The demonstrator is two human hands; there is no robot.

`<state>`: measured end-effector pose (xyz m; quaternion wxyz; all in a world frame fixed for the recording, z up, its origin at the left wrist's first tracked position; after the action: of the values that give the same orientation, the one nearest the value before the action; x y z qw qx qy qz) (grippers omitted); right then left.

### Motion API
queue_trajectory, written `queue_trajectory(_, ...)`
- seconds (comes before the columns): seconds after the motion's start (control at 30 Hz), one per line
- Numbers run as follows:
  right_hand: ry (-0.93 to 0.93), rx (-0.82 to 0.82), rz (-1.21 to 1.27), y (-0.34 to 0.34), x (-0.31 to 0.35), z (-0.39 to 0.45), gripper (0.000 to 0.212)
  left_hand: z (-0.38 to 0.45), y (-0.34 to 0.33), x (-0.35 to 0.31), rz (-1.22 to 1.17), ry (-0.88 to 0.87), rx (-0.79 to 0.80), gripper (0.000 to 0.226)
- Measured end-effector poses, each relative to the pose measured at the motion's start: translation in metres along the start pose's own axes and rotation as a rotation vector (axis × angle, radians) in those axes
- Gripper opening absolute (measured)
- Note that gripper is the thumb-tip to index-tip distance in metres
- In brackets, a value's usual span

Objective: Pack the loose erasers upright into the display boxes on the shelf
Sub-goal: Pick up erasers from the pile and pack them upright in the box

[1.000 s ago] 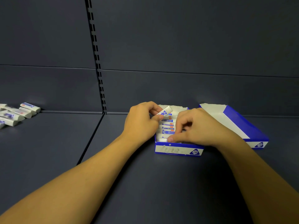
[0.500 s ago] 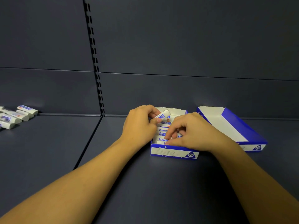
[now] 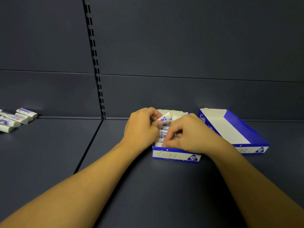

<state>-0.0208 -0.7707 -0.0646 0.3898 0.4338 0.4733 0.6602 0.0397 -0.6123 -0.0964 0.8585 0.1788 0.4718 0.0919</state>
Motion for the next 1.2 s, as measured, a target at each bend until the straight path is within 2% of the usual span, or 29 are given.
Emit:
queue_trajectory(0.53, -0.022, 0.001, 0.009, 0.001, 0.003, -0.001, 0.016, -0.001, 0.001, -0.002, -0.004, 0.022, 0.010, 0.010)
queue_trajectory(0.63, -0.074, -0.106, 0.071, 0.007, -0.001, -0.004, 0.011, -0.001, 0.003, -0.004, -0.004, 0.020, 0.011, 0.009)
queue_trajectory(0.77, -0.259, -0.328, 0.261, 0.017, -0.014, -0.006, 0.003, -0.001, 0.006, -0.007, -0.028, -0.005, 0.009, 0.009)
queue_trajectory(0.83, -0.336, -0.388, 0.328, 0.018, -0.019, -0.007, 0.004, -0.001, 0.007, -0.011, -0.041, -0.031, 0.018, 0.010)
queue_trajectory(1.0, -0.439, -0.335, 0.534, 0.016, -0.024, -0.008, 0.018, -0.005, 0.010, -0.020, -0.187, 0.045, 0.037, 0.009)
queue_trajectory(1.2, -0.376, -0.284, 0.637, 0.017, -0.015, -0.009, 0.030, -0.009, 0.011, -0.030, -0.456, 0.195, 0.086, 0.010)
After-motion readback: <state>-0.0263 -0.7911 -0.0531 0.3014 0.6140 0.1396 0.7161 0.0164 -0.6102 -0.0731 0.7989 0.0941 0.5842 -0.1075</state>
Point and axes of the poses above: each hand's wrist, its own z-axis towards the middle knuckle, its own y-axis out of the back of the hand, x = y × z, the point moved 1 cm from there along z, towards the middle knuckle, and after that the axes turned 11 degrees about -z, right-handed, at the moved point
